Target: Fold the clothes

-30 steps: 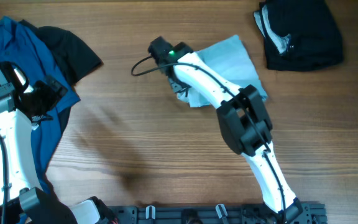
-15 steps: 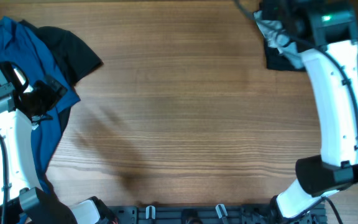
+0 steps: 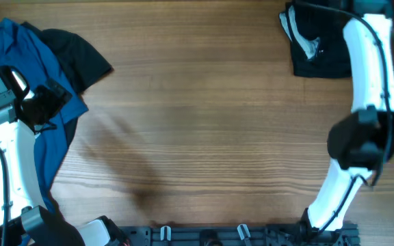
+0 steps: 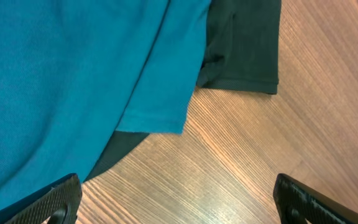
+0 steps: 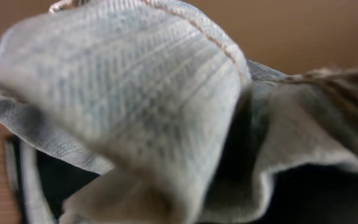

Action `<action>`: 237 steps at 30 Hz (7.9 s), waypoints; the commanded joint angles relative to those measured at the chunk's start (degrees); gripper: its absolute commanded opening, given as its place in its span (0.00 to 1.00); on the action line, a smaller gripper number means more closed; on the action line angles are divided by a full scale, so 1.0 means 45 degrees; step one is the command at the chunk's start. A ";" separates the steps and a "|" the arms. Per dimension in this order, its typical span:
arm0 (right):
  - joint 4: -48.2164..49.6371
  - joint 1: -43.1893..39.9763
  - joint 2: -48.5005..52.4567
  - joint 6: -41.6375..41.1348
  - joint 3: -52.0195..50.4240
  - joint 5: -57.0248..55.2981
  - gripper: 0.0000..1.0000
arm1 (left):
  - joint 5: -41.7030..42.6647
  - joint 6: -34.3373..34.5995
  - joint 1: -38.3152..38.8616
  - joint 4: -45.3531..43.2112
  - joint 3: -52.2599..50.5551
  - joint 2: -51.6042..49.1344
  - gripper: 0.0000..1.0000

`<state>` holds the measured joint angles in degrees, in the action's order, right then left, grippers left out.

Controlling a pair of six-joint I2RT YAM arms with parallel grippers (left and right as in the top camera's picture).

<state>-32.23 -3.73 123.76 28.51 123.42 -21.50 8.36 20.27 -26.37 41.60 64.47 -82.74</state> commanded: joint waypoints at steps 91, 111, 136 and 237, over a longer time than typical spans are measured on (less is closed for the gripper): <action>0.1753 -0.0423 0.5945 -0.7791 -0.0107 0.7660 0.04 | -0.0117 0.0073 -0.0024 0.0248 0.0083 -0.0121 1.00; -0.5309 -0.0408 -0.6149 -0.8189 -0.0083 1.0214 1.00 | -0.0117 0.0073 -0.0024 0.0243 0.0083 -0.0121 1.00; -0.2234 -0.0311 -1.3192 -0.8412 -0.8646 0.6387 1.00 | -0.0117 0.0073 -0.0024 0.0243 0.0083 -0.0121 1.00; 0.6887 0.1710 -2.7443 -0.6698 -2.7171 0.6382 1.00 | -0.1540 0.1268 0.5814 -0.8267 -1.4256 1.8350 1.00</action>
<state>-1.52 3.73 0.78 -2.24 1.56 7.64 1.37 25.67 -0.54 4.51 0.84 -0.84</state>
